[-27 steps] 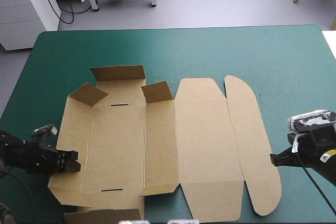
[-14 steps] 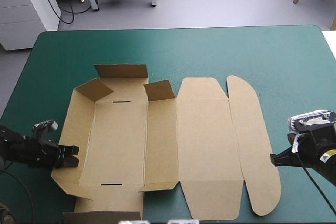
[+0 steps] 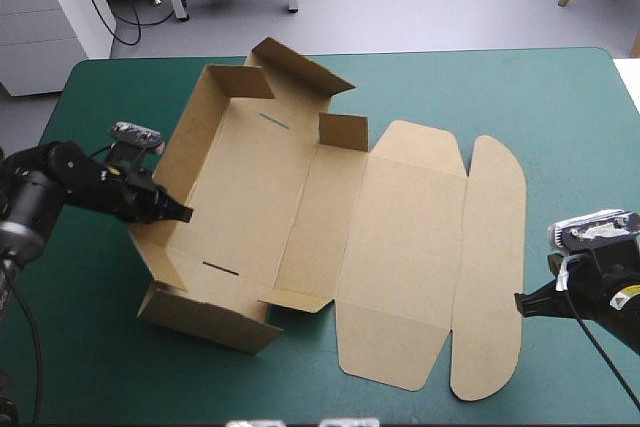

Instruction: Fold the box

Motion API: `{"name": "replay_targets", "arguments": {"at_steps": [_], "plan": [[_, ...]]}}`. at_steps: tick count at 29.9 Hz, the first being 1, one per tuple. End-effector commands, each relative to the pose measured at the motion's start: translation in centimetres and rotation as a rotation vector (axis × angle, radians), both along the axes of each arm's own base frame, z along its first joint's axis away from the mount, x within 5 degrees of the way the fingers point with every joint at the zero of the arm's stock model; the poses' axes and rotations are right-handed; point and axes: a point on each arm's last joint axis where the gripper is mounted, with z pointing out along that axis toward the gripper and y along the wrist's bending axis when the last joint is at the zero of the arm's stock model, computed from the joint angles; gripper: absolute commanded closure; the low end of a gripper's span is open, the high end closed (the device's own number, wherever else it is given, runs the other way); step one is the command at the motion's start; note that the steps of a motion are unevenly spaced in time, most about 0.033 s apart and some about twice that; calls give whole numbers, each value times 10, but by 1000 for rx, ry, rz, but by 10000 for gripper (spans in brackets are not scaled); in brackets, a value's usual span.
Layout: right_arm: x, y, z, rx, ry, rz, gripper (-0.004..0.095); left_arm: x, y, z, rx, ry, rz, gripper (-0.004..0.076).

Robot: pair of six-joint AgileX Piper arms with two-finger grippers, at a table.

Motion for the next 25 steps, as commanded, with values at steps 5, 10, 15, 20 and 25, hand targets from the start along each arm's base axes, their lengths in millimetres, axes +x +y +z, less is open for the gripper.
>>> {"name": "replay_targets", "arguments": {"at_steps": [5, 10, 15, 20, 25], "plan": [[3, 0, 10, 20, -61, -15, 927, 43, -64, 53, 246, -375, -233, 734], [2, 0, 10, 20, -59, -15, 927, 54, -105, 67, 499, -596, -414, 734], [3, 0, 10, 25, -62, -20, 927, 52, -147, 71, 639, -796, -564, 734], [4, 0, 11, 42, -78, -36, 927, 40, -192, 72, 726, -973, -729, 734], [4, 0, 11, 42, -76, -36, 927, 28, -219, 65, 751, -1015, -828, 734]]}}
